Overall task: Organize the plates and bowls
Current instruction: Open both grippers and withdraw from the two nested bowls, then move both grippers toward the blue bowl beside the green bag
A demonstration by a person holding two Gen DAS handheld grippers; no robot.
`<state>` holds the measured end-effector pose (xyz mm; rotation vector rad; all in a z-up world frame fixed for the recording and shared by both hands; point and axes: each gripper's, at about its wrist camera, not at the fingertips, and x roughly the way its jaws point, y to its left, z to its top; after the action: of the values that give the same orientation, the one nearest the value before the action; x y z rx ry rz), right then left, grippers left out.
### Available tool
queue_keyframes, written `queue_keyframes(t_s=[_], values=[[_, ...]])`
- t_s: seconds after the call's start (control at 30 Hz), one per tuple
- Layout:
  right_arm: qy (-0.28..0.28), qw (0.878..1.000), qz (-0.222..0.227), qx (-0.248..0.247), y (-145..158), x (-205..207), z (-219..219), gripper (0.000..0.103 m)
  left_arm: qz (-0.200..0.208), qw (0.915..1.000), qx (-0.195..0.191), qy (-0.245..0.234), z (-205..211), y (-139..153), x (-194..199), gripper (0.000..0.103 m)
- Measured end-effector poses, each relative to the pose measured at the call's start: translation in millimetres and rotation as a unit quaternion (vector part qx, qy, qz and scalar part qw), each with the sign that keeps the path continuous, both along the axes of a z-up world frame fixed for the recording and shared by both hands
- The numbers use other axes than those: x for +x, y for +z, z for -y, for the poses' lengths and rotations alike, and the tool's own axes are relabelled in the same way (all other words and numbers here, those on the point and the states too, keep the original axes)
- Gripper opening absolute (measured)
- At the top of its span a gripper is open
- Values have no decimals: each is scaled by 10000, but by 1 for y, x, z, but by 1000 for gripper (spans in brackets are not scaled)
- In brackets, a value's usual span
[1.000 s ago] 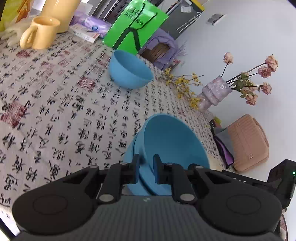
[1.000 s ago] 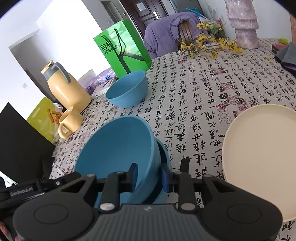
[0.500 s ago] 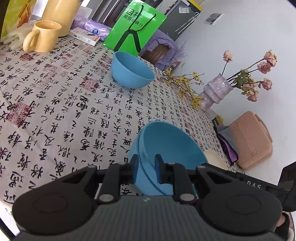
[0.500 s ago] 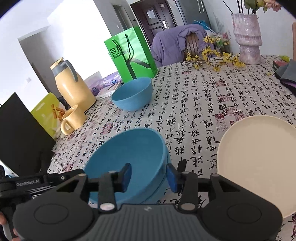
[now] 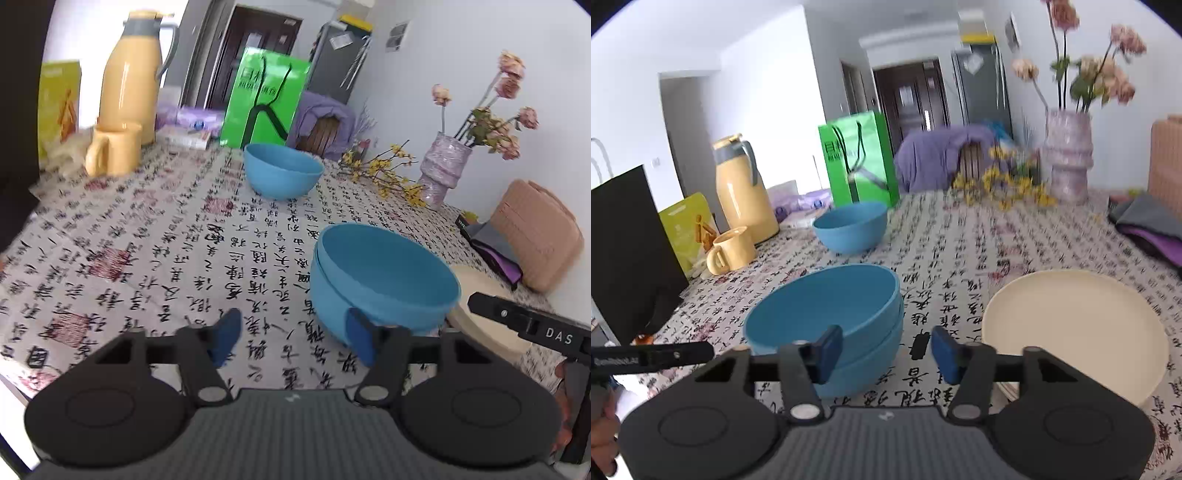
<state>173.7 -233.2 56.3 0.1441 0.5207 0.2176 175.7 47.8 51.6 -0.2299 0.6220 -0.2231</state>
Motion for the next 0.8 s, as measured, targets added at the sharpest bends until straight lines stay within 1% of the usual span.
queue_keyframes(t_s=[0.07, 0.13, 0.17, 0.23, 0.33, 0.47, 0.53, 0.8], values=[[-45, 9997, 245, -66, -5, -17, -2, 61, 162, 9997, 187, 40, -2, -1, -15, 76], [-61, 9989, 424, -173, -10, -32, -3, 70, 350, 9987, 372, 73, -5, -2, -30, 85], [-53, 9983, 505, -269, -12, -40, -3, 73, 450, 9978, 474, 129, -6, -3, -38, 87], [-32, 9974, 610, -381, -16, -51, -4, 79, 658, 9950, 695, 275, -8, -5, -52, 96], [-21, 9968, 696, -396, -19, -63, -2, 83, 843, 9905, 1004, 420, -9, -7, -67, 98], [60, 9972, 680, -316, -21, -69, -3, 86, 855, 9906, 951, 485, -13, -6, -74, 99], [97, 9971, 697, -283, -20, -70, -3, 90, 880, 9902, 951, 516, -14, -5, -75, 100], [178, 9962, 823, -209, -18, -70, -4, 92, 866, 9907, 886, 562, -17, -4, -64, 101]])
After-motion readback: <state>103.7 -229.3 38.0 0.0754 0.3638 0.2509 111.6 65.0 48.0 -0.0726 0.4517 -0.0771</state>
